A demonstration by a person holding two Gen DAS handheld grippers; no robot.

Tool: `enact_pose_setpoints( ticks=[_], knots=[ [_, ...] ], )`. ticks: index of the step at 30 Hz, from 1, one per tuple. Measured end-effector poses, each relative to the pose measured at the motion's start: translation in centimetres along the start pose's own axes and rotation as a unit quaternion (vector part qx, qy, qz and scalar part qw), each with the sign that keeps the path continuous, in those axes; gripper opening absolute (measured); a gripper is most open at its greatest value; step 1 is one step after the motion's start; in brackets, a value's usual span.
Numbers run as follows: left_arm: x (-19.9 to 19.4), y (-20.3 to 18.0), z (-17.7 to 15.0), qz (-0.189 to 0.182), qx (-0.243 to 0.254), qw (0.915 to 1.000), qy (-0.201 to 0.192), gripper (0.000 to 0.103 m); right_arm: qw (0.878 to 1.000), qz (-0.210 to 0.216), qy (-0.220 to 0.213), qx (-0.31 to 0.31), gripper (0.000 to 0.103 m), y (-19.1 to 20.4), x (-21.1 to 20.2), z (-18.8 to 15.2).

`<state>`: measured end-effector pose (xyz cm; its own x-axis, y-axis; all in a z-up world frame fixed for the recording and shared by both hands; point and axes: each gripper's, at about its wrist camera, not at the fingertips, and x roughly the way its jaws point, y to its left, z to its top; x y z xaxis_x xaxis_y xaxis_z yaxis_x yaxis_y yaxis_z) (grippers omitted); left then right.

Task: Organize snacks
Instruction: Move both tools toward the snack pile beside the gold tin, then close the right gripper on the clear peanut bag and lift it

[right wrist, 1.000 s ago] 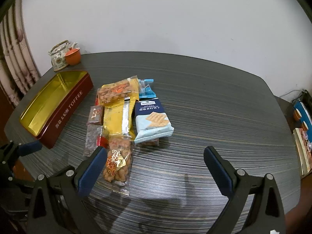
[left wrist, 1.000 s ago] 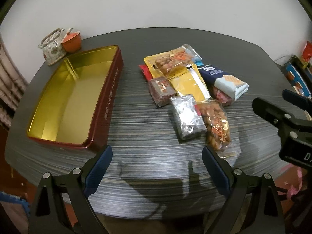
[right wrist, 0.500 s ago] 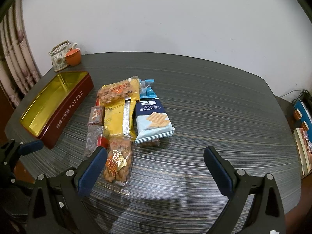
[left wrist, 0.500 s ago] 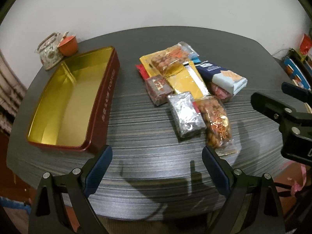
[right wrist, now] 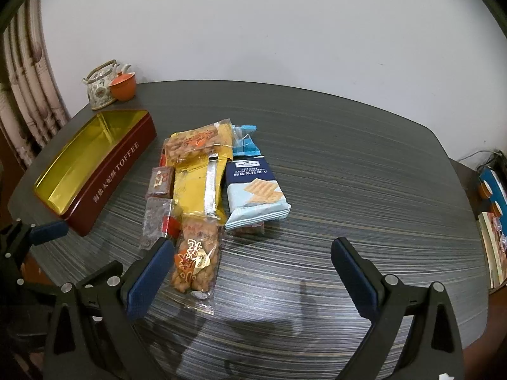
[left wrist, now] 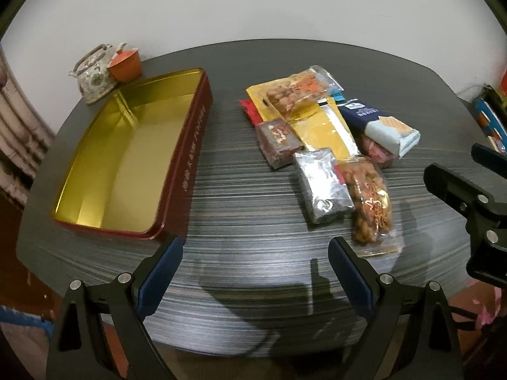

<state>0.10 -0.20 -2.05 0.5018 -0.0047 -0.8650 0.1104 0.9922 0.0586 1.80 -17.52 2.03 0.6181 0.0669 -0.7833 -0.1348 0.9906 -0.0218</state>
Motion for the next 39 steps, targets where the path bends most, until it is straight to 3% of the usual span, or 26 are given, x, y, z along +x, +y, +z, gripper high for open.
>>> enact_pose_setpoints(
  ticks=[24, 29, 32, 39],
  knots=[
    [-0.3, 2.0, 0.0, 0.022, -0.034, 0.9992, -0.005, 0.093, 0.999, 0.015, 0.016, -0.024, 0.097, 1.2, 0.8, -0.4],
    [-0.2, 2.2, 0.0, 0.021, -0.037, 0.9991, -0.006, 0.093, 0.999, 0.018, 0.028, -0.032, 0.089, 1.7, 1.4, -0.8],
    [-0.2, 2.3, 0.0, 0.019, -0.039, 0.999, -0.006, 0.093, 0.998, 0.024, 0.04, -0.031, 0.076, 1.9, 2.1, -1.1],
    [-0.1, 2.9, 0.1, 0.024, -0.047, 0.9985, -0.011, 0.093, 0.997, 0.032, 0.062, -0.018, 0.07, 2.2, 3.9, -1.5]
  ],
)
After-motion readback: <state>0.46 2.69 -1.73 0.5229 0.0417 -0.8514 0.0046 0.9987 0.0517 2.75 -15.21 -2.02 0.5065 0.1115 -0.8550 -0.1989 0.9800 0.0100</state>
